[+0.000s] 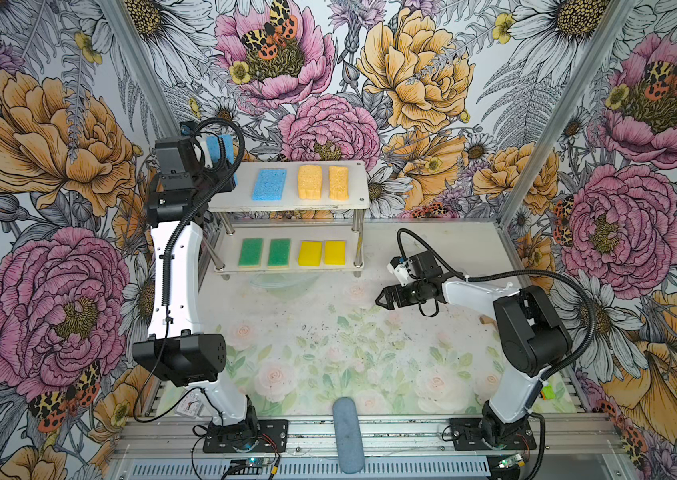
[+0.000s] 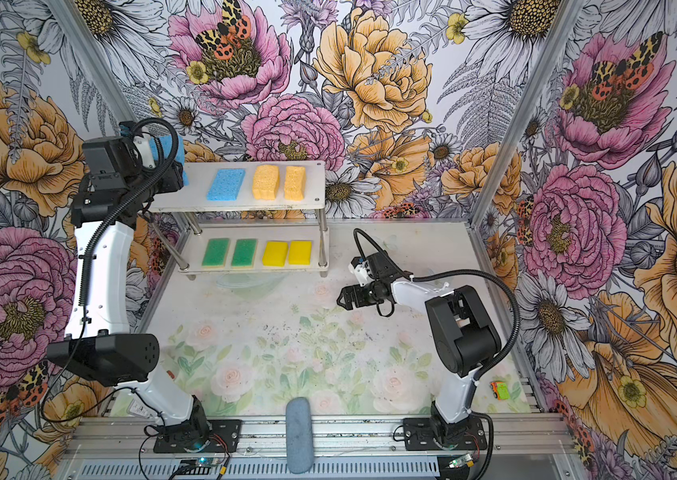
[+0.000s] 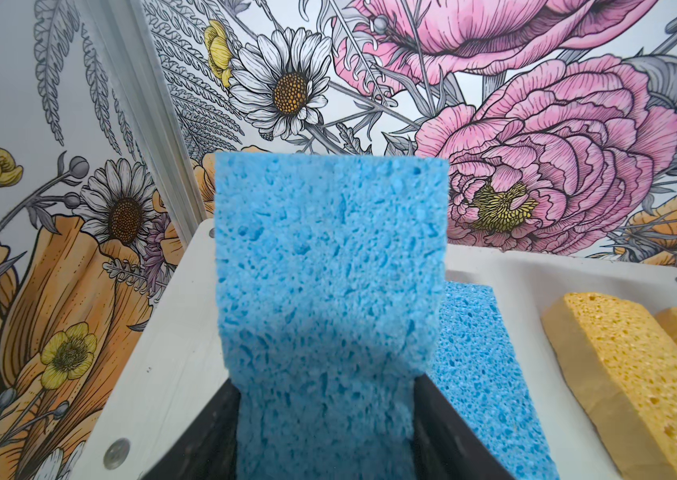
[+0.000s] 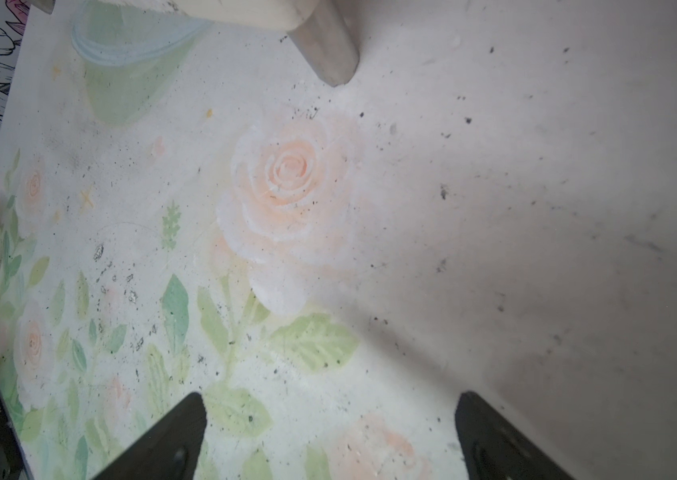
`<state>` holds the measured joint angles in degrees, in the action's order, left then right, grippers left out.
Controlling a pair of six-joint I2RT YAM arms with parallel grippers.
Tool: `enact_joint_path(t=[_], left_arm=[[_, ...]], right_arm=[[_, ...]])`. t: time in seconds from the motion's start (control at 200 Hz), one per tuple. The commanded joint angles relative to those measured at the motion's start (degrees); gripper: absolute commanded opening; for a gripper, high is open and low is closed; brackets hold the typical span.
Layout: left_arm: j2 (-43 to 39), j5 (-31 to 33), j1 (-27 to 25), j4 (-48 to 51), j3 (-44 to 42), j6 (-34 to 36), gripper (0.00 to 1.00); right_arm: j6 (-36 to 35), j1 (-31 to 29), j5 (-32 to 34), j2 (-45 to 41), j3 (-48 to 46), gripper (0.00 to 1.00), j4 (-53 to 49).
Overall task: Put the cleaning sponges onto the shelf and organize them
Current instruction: 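Lower the blue sponge beside the first blue sponge on the shelf top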
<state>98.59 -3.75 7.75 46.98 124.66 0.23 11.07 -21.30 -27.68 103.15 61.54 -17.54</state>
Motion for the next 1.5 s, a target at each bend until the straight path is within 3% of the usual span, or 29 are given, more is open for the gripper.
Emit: enact_joint_path(t=[0.0, 0.225, 0.56, 1.496], left_arm=[[1.98, -2.38, 0.63, -0.34, 2.68, 1.58, 0.61], [5.19, -5.02, 1.66, -0.22, 4.54, 1.33, 0.61], [5.2, -8.42, 2.09, -0.29, 2.87, 6.23, 0.63], [5.14, -6.42, 2.48, 0.04, -2.49, 7.2, 0.66]], right_arm=[[-0.53, 0.47, 0.27, -1.64, 0.12, 0.96, 0.74], [-0.35, 0.47, 0.44, -1.9, -0.01, 0.96, 0.7], [-0.48, 0.47, 0.61, -1.88, 0.07, 0.96, 0.74], [-0.26, 0.47, 0.6, -1.72, 0.0, 0.96, 0.74]])
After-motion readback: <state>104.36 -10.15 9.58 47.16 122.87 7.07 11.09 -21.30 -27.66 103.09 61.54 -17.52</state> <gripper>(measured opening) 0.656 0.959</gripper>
